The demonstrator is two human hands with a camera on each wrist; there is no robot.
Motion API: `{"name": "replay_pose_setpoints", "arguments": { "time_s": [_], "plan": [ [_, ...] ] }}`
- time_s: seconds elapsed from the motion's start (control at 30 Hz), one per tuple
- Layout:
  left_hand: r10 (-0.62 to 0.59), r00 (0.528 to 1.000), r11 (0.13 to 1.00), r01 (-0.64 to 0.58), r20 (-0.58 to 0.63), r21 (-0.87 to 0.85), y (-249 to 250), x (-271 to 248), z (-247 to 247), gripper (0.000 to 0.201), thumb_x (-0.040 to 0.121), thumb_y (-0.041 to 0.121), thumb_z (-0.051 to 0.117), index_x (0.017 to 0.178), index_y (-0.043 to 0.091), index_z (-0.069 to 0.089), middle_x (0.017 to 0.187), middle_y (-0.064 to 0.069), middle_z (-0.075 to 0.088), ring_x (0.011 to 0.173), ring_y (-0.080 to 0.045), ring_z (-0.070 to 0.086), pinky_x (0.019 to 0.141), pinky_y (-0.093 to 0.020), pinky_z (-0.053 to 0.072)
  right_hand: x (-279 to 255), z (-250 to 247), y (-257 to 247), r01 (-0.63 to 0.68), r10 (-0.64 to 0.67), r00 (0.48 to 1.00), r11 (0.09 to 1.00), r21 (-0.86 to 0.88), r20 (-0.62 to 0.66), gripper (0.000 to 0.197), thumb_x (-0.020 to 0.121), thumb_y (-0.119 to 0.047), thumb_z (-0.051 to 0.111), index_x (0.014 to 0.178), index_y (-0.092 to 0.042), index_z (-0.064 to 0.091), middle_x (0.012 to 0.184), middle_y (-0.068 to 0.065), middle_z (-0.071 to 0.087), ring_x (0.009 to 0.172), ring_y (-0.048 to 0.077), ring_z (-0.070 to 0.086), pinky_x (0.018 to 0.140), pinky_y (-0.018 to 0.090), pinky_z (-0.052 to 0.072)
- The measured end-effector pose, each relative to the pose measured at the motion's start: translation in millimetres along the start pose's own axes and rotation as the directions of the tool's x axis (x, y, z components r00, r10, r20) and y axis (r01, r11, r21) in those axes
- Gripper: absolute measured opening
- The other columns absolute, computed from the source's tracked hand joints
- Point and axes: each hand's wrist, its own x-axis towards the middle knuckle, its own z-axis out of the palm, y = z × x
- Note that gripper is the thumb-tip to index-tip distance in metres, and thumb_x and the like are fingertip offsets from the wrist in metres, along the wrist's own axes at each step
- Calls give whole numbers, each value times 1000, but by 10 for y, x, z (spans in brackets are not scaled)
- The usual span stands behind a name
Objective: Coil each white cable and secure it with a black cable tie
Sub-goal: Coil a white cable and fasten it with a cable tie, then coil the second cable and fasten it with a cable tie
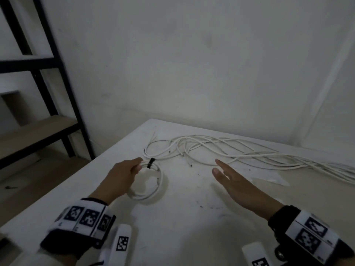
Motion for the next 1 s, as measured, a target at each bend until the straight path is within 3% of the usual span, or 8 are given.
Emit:
{"name": "replay_pose_setpoints", "arguments": {
  "time_s": [0.07,0.17,0.2,0.37,0.5,0.7,1.0],
  "plan": [
    [-61,998,997,59,33,58,-220,81,-83,34,97,18,43,127,7,53,124,-18,60,116,-31,54,94,-32,37,47,16,55,-20,21,1000,998,-62,10,59,92,-52,31,145,-31,17,154,-9,16,140,9,19,106,23,18],
    [-80,994,988,69,75,139,-470,166,-216,25,97,17,41,111,9,61,106,-18,64,105,-33,57,79,-30,35,115,19,132,-54,57,998,989,-136,12,61,91,-53,31,145,-29,18,154,-7,18,140,12,21,109,27,18],
    [-93,992,983,78,84,168,-533,184,-250,26,98,17,40,113,11,60,108,-16,64,106,-31,57,79,-29,34,131,14,153,-62,64,998,987,-148,9,61,91,-53,31,145,-29,19,154,-7,19,140,12,21,110,28,18],
    [-271,957,931,232,107,282,-741,269,-355,36,99,20,37,132,11,49,136,-13,50,124,-27,47,96,-26,33,178,-61,275,-95,94,995,981,-168,-12,63,87,-56,33,144,-30,21,152,-5,22,139,13,25,108,29,21],
    [-370,923,892,321,109,318,-838,303,-368,38,98,21,40,135,17,46,144,-12,43,130,-28,42,103,-29,32,197,-133,347,-114,113,993,978,-176,-13,62,87,-57,34,143,-32,22,152,-7,24,137,13,28,108,30,22],
    [-380,914,891,320,142,322,-822,307,-355,37,98,18,40,135,18,46,146,-9,40,133,-25,39,105,-27,29,223,-156,414,-133,138,990,967,-216,9,60,90,-51,38,143,-29,22,151,-3,25,136,15,29,106,29,24],
    [-285,933,909,189,222,372,-665,338,-295,41,96,26,45,137,18,43,147,-2,39,135,-18,36,103,-19,24,347,-206,498,-106,113,993,966,-234,17,62,89,-52,43,143,-29,24,150,-3,27,135,14,31,106,28,26]
  ]
}}
